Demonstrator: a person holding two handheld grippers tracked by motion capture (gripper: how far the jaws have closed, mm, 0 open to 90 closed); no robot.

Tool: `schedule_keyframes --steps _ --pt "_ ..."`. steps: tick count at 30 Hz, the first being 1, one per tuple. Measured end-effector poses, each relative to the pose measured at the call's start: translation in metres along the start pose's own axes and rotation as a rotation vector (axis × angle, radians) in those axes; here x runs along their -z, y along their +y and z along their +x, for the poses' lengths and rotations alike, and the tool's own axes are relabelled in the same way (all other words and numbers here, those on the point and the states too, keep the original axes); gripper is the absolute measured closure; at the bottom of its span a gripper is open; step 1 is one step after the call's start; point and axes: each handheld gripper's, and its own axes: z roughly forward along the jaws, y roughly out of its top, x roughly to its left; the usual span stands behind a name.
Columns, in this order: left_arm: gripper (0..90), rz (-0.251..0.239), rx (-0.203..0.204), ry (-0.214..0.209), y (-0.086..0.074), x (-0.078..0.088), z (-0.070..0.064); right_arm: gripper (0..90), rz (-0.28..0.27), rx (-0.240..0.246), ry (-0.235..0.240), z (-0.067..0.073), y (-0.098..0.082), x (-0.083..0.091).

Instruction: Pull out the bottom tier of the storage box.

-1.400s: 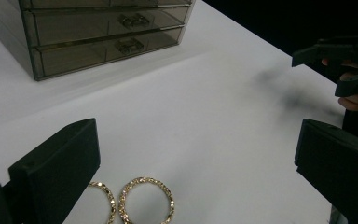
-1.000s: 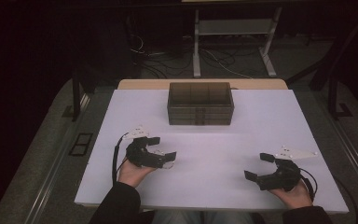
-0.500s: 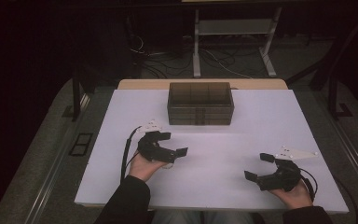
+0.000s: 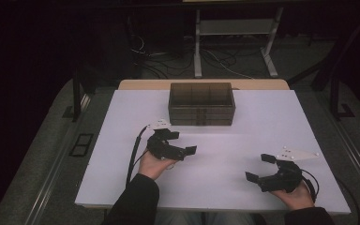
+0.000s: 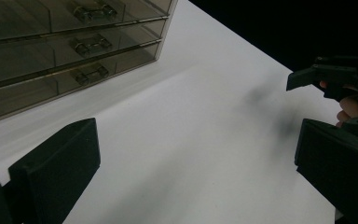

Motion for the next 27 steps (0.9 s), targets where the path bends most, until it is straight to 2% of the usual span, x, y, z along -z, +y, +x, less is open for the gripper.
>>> schedule_keyframes --steps 17,27 --pt "0.0 -0.014 0.086 -0.004 -0.001 -0.027 0.004 0.5 0.004 0.003 0.003 0.001 0.0 -0.001" --pt "0.0 -0.037 0.186 -0.007 -0.003 -0.04 0.014 0.6 0.008 0.006 0.007 0.001 0.0 -0.001"
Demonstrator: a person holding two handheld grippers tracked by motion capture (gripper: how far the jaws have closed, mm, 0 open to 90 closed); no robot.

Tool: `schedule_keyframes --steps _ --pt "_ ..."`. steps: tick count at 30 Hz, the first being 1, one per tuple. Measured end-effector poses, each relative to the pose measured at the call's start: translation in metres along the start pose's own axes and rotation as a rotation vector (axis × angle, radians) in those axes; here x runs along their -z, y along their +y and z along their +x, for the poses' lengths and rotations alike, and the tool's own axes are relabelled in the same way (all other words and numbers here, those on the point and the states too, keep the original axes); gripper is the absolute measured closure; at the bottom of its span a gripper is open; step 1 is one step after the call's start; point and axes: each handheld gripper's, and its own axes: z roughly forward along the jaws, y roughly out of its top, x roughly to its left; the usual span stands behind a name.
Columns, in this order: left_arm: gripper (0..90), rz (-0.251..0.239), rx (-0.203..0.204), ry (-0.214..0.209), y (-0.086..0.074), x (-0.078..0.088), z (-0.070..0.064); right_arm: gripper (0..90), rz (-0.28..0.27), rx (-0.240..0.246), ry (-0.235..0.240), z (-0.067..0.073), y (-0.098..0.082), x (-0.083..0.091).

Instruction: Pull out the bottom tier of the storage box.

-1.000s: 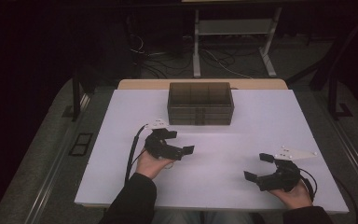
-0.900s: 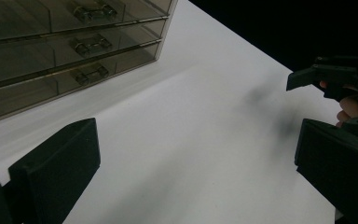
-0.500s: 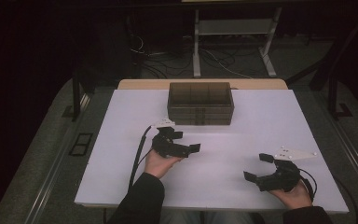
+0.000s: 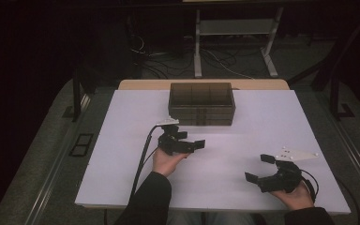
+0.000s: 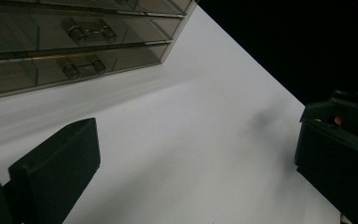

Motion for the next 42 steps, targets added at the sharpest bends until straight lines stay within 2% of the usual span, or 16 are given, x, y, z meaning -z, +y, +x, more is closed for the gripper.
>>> schedule_keyframes --steps 6,21,28,34,39,42 --pt "0.0 -0.015 0.079 -0.018 0.0 -0.007 0.005 0.5 0.001 0.002 0.001 0.0 0.0 0.0" --pt "2.6 -0.063 0.238 -0.007 -0.003 -0.023 0.011 0.5 0.006 0.013 -0.004 0.002 0.0 -0.001" --pt "3.0 -0.094 0.317 0.013 -0.002 -0.028 0.014 0.6 0.008 0.016 -0.008 0.002 0.0 -0.001" --pt "3.8 -0.135 0.408 0.048 -0.001 -0.034 0.018 0.5 0.006 0.017 -0.009 0.002 0.0 0.0" --pt "4.0 -0.171 0.5 0.047 -0.004 -0.041 0.022 0.6 0.005 0.017 -0.009 0.002 0.0 0.0" --pt "4.5 -0.19 0.534 0.049 -0.005 -0.046 0.024 0.6 0.005 0.02 -0.006 0.002 0.0 0.0"
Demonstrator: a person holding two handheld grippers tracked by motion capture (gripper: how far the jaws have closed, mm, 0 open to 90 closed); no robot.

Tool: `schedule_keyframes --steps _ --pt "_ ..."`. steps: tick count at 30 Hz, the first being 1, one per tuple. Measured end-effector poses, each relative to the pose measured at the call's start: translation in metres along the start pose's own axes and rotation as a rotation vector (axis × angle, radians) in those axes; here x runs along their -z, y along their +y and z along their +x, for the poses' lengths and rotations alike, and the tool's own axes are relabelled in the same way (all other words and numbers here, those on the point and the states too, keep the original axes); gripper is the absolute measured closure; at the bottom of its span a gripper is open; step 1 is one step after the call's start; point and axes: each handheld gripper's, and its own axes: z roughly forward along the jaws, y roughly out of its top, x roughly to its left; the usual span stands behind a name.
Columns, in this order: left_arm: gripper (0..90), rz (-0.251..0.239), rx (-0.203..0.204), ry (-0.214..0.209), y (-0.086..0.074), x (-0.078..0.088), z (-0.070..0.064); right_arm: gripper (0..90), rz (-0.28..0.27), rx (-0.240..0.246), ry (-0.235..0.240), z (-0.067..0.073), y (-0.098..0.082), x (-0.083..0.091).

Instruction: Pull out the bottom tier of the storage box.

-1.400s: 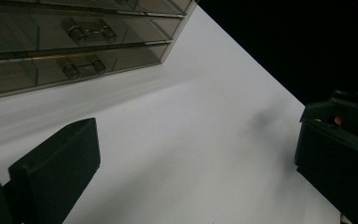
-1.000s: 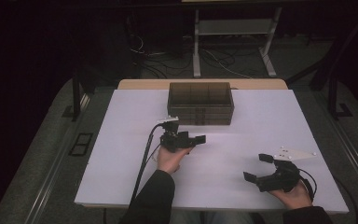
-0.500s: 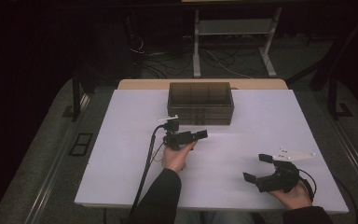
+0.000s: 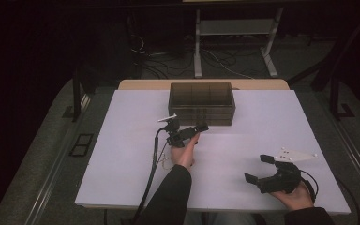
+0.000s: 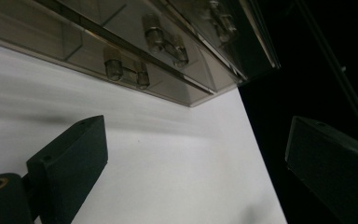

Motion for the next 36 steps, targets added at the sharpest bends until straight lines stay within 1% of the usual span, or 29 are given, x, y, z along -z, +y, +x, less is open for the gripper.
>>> schedule_keyframes --steps 4,6,8,10,12,14,16,22,26,27,30,36 --pt "5.1 -0.015 0.031 0.004 -0.001 -0.006 0.003 0.5 -0.002 0.001 0.004 0.0 0.0 0.0" --pt "5.4 -0.02 0.053 0.006 -0.001 -0.008 0.004 0.6 -0.002 0.001 0.005 0.0 0.0 0.0" --pt "5.8 -0.024 0.064 0.001 -0.001 -0.01 0.007 0.6 -0.002 0.001 0.006 0.0 0.0 0.0" --pt "6.6 -0.035 0.074 0.009 -0.001 -0.012 0.009 0.6 -0.002 0.0 0.009 0.0 0.0 0.0" --pt "10.3 -0.046 0.083 0.016 -0.001 -0.013 0.011 0.6 -0.002 0.0 0.01 0.0 0.001 0.0" --pt "13.2 -0.054 0.103 0.023 -0.002 -0.015 0.013 0.6 -0.001 0.001 0.009 0.0 0.001 0.0" --pt "14.8 -0.063 0.121 0.018 -0.002 -0.017 0.014 0.6 0.0 0.004 0.009 0.001 0.001 0.0" --pt "22.6 -0.094 0.138 0.034 -0.002 -0.019 0.016 0.5 0.006 0.005 0.013 0.001 0.001 -0.002" --pt "29.8 -0.107 0.139 0.057 -0.002 -0.02 0.018 0.6 0.007 0.004 0.012 0.001 0.001 -0.002" --pt "31.7 -0.109 0.147 0.058 -0.002 -0.02 0.018 0.6 0.007 0.003 0.012 0.001 0.001 -0.002" --pt "36.2 -0.118 0.151 0.075 -0.002 -0.021 0.019 0.6 0.004 0.003 0.014 0.001 0.001 -0.002" --pt "45.6 -0.122 0.141 0.106 -0.003 -0.022 0.019 0.6 0.003 0.008 0.016 0.001 0.002 -0.002"
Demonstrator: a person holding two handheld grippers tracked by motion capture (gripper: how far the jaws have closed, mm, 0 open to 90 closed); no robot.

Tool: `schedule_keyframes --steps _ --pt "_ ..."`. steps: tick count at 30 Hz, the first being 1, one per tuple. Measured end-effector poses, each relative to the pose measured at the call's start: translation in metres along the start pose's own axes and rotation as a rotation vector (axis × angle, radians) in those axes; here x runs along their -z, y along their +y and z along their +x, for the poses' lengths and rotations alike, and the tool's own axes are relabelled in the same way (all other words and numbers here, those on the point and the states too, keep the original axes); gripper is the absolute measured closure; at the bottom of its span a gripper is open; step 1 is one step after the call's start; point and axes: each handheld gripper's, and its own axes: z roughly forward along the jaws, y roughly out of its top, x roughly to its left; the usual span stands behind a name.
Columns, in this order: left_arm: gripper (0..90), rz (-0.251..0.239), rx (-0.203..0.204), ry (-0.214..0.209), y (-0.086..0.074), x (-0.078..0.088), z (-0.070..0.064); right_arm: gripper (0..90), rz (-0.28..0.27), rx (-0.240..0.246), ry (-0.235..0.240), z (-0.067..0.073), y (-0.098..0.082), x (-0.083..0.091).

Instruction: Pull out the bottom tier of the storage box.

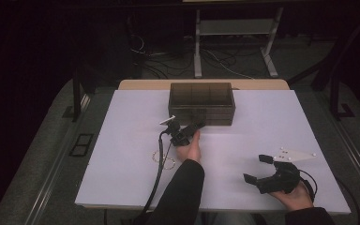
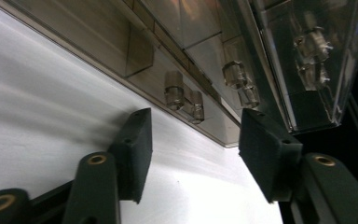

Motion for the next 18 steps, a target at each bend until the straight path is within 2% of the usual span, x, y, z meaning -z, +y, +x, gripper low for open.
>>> schedule_keyframes --steps 9,18 --pt "59.6 0.001 0.03 0.004 0.003 -0.003 0.006 0.6 0.0 0.0 0.0 0.0 0.0 0.0" --pt "68.3 0.006 0.051 -0.002 0.005 -0.004 0.011 0.6 -0.004 0.001 0.001 -0.001 0.001 0.0"
